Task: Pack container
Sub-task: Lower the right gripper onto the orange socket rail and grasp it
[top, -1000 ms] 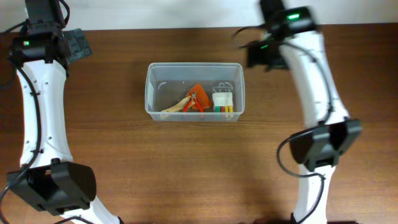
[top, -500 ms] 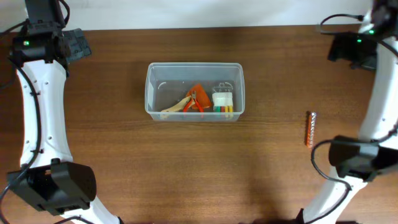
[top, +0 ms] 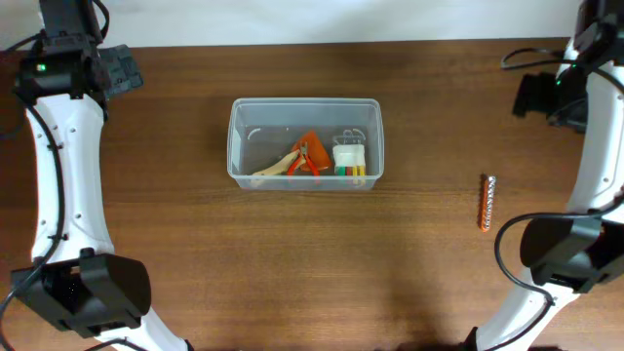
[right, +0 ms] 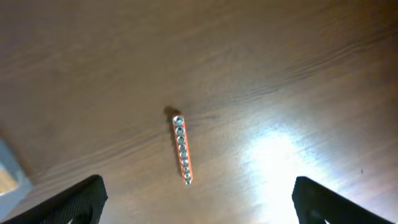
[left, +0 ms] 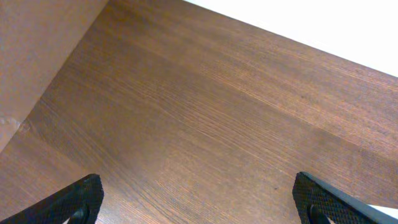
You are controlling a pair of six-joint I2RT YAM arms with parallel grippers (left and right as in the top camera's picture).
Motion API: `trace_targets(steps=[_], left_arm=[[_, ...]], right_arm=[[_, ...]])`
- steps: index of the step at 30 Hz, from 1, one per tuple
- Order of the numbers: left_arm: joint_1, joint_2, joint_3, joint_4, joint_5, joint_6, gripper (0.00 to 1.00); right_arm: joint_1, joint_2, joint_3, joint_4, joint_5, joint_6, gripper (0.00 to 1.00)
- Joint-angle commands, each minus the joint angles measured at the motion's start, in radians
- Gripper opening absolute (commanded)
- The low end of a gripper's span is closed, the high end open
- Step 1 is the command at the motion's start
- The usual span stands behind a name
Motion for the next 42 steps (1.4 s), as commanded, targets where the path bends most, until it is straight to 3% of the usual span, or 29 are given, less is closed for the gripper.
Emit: trace_targets(steps=[1, 12, 23, 32, 42], left_arm=[[0.002, -0.009, 0.007, 0.002, -0.010, -0.012, 0.99], [0.002, -0.009, 0.007, 0.002, -0.010, -0.012, 0.99], [0.002, -0.009, 0.007, 0.002, -0.010, -0.012, 0.99], [0.002, -0.009, 0.007, 0.002, -0.010, -0.012, 0.99], [0.002, -0.009, 0.007, 0.002, -0.010, -0.012, 0.99]], right_arm=[[-0.004, -0.011, -0.077, 0.034, 0.020, 0.007, 0.97], [-0.016, -0.141, -0.517, 0.284, 0.008, 0.032, 0.98], [-0.016, -0.145, -0.895, 0.557, -0.052, -0.001, 0.98], [-0.016, -0.145, -0.969, 0.645, -0.047, -0.002, 0.89], [-0.016, -0.144, -1.065, 0.756, -0.045, -0.002, 0.90]])
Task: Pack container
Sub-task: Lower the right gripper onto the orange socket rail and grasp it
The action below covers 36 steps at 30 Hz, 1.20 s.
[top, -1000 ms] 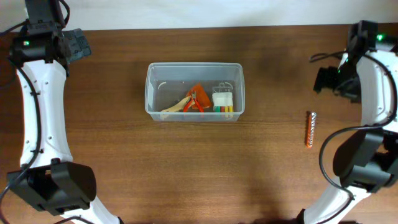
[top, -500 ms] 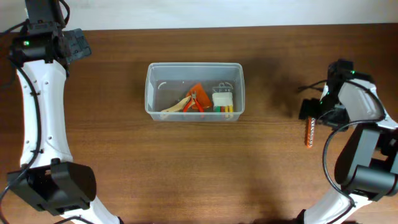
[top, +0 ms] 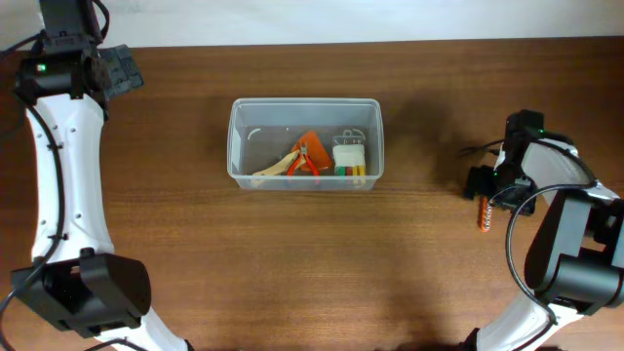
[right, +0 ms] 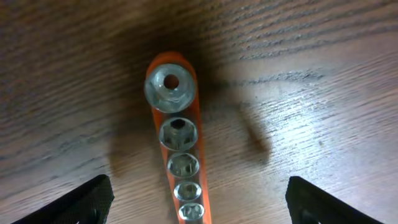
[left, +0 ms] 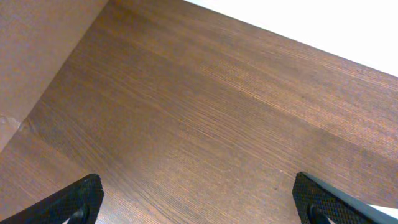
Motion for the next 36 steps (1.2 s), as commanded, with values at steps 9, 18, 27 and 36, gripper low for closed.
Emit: trace_targets(steps=[9, 18, 27, 36], left_arm=[[0.002, -0.009, 0.007, 0.002, -0.010, -0.013, 0.99], [0.002, -0.009, 0.007, 0.002, -0.010, -0.012, 0.99], [0.002, -0.009, 0.007, 0.002, -0.010, -0.012, 0.99], [0.002, -0.009, 0.007, 0.002, -0.010, -0.012, 0.99]], right_arm=[[-0.007, 0.000, -0.055, 0.051, 0.002, 0.001, 0.90], [-0.007, 0.015, -0.058, 0.051, 0.001, 0.002, 0.85], [-0.007, 0.015, -0.059, 0.048, 0.001, 0.002, 0.61], [-0.007, 0.015, -0.059, 0.048, 0.001, 0.002, 0.35]])
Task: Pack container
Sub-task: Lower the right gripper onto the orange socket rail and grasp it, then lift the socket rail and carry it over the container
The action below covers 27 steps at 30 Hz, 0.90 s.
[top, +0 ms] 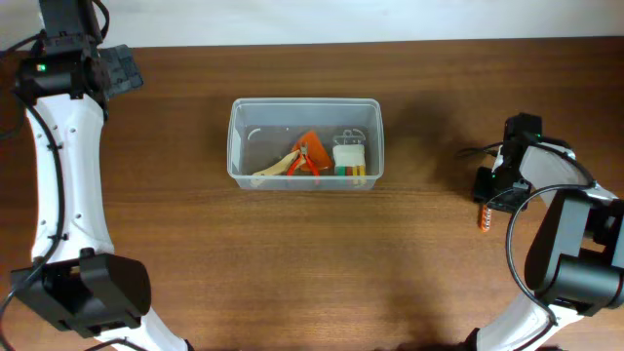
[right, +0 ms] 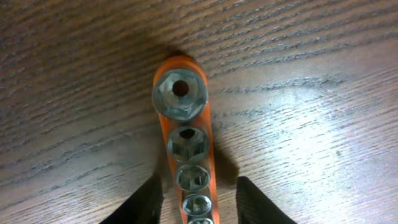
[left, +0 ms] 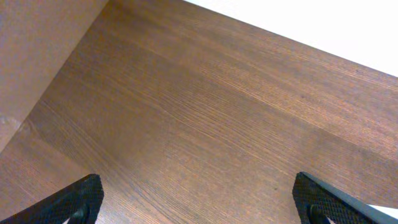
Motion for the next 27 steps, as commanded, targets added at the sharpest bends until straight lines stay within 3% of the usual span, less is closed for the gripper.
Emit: trace_targets(steps=[1, 10, 15, 27], left_arm=[[0.002, -0.009, 0.007, 0.002, -0.010, -0.012, 0.99], [0.002, -0.009, 0.007, 0.002, -0.010, -0.012, 0.99], [0.002, -0.009, 0.007, 0.002, -0.010, -0.012, 0.99], [0.002, -0.009, 0.007, 0.002, -0.010, -0.012, 0.99]], right_arm=[[-0.007, 0.019, -0.023, -0.004, 0.016, 0.002, 0.33], [-0.007, 0.019, -0.021, -0.003, 0.016, 0.010, 0.12], [-0.007, 0.019, 0.011, -0.013, 0.011, 0.010, 0.11], [0.001, 0.019, 0.529, -0.258, -0.028, 0.001, 0.11]])
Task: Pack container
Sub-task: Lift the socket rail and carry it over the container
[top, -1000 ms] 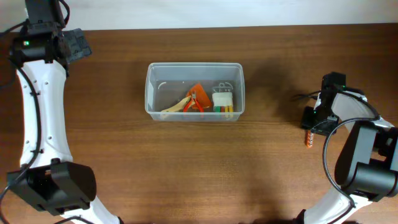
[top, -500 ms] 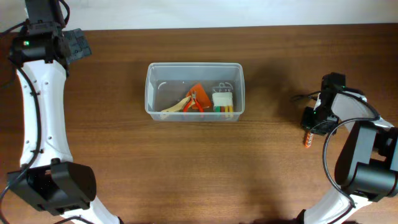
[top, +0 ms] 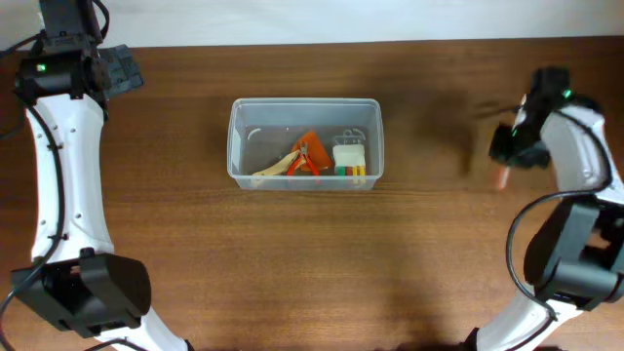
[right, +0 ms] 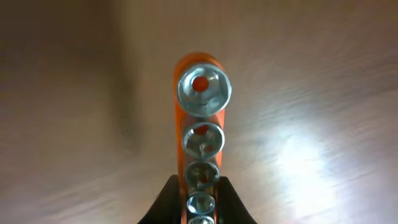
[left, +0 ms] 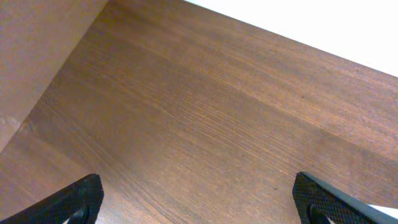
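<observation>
A clear plastic container (top: 305, 144) sits mid-table, holding orange pliers, a wooden piece and a white item. My right gripper (right: 199, 199) is shut on an orange socket rail (right: 200, 130) carrying several chrome sockets, lifted off the wood. In the overhead view the right gripper (top: 514, 148) is at the right side of the table, and the rail (top: 501, 177) pokes out beneath it, blurred. My left gripper (left: 199, 202) hangs open over bare wood at the far left, with only its fingertips (left: 81, 198) in view.
The dark wooden table (top: 292, 263) ends at a white edge along the back. The right arm's black cable (top: 492, 109) trails near the back right. The left arm's base stands at the front left, the right arm's base at the front right.
My right gripper closed on the socket rail and raised it off the table, moving toward the back. The left arm did not move.
The rail lay on the table at the right with my right gripper high and open. Then the gripper was low over the rail, jaws wide. Then the jaws were close on both sides of it. Now the rail is held, lifted.
</observation>
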You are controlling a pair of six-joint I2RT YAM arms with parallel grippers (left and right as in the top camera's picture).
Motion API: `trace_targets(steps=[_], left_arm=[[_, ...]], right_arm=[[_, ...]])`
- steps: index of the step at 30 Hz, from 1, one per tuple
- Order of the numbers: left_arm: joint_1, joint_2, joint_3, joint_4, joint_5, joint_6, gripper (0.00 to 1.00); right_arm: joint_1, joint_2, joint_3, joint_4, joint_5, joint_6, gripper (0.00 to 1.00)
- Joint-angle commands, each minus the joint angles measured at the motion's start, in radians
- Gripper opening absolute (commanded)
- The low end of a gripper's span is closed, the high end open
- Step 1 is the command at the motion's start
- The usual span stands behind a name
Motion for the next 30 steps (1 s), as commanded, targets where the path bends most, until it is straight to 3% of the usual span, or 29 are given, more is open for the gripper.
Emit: trace_targets(steps=[1, 5, 10, 21, 27, 30], left_arm=[[0.002, -0.009, 0.007, 0.002, -0.010, -0.012, 0.99], [0.002, -0.009, 0.007, 0.002, -0.010, -0.012, 0.99], [0.002, -0.009, 0.007, 0.002, -0.010, -0.012, 0.99], [0.002, -0.009, 0.007, 0.002, -0.010, -0.012, 0.99], [0.002, -0.009, 0.007, 0.002, -0.010, -0.012, 0.99], [0.002, -0.009, 0.007, 0.002, -0.010, -0.012, 0.99]], right_arm=[[0.009, -0.008, 0.159, -0.043, -0.042, -0.005, 0.12], [0.054, -0.008, 0.305, -0.098, -0.105, -0.046, 0.11], [0.221, -0.008, 0.467, -0.153, -0.110, -0.137, 0.11], [0.652, -0.008, 0.494, -0.147, -0.109, -0.387, 0.12], [0.770, 0.002, 0.490, -0.143, -0.109, -0.520, 0.12], [0.780, 0.033, 0.489, -0.143, -0.110, -0.520, 0.11]])
